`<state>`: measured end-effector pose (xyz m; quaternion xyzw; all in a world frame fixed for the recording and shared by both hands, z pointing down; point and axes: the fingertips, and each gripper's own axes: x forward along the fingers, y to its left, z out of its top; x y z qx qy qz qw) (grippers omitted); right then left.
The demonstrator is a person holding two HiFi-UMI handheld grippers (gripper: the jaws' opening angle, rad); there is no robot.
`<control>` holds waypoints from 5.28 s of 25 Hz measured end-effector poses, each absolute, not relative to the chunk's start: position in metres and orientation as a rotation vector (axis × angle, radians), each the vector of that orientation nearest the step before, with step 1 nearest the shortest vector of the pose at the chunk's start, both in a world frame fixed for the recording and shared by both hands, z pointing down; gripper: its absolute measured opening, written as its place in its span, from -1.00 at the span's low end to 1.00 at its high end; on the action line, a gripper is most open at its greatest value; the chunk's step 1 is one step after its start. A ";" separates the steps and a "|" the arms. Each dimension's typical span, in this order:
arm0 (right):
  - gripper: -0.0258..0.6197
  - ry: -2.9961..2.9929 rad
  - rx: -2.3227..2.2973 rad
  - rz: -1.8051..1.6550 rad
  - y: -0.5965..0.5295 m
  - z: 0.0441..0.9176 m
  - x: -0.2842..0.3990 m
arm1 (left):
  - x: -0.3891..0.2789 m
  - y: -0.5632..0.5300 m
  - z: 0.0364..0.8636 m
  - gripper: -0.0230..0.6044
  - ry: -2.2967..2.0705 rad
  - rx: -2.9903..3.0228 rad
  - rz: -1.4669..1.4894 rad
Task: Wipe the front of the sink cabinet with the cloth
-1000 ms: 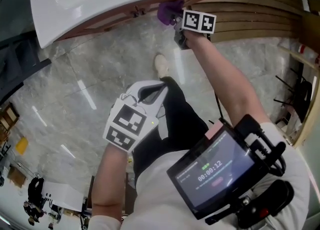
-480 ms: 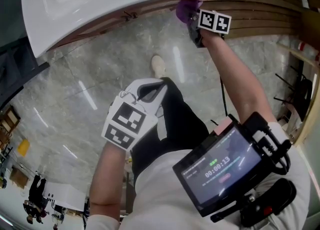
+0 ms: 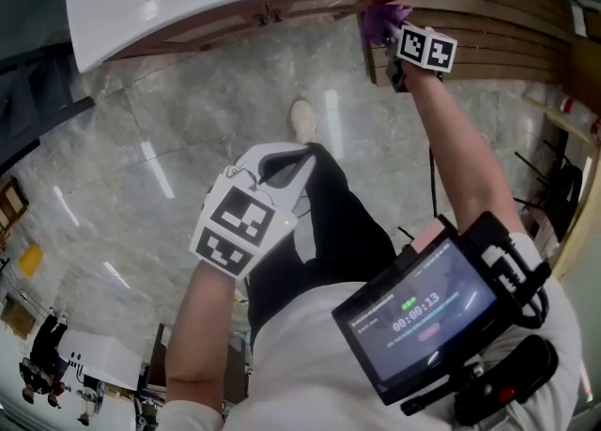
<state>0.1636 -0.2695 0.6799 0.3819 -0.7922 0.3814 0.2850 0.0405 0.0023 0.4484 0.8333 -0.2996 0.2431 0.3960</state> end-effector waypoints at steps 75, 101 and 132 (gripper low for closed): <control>-0.70 -2.118 0.830 1.160 -0.186 0.790 -0.044 | -0.037 0.036 0.495 -0.91 -0.826 1.980 0.554; -0.70 -2.014 0.848 1.087 -0.275 0.808 0.146 | 0.083 -0.063 0.501 -0.91 -0.685 2.045 0.655; -0.70 -2.064 0.691 0.850 -0.178 0.642 0.244 | 0.122 -0.060 0.397 -0.91 -0.669 2.179 0.728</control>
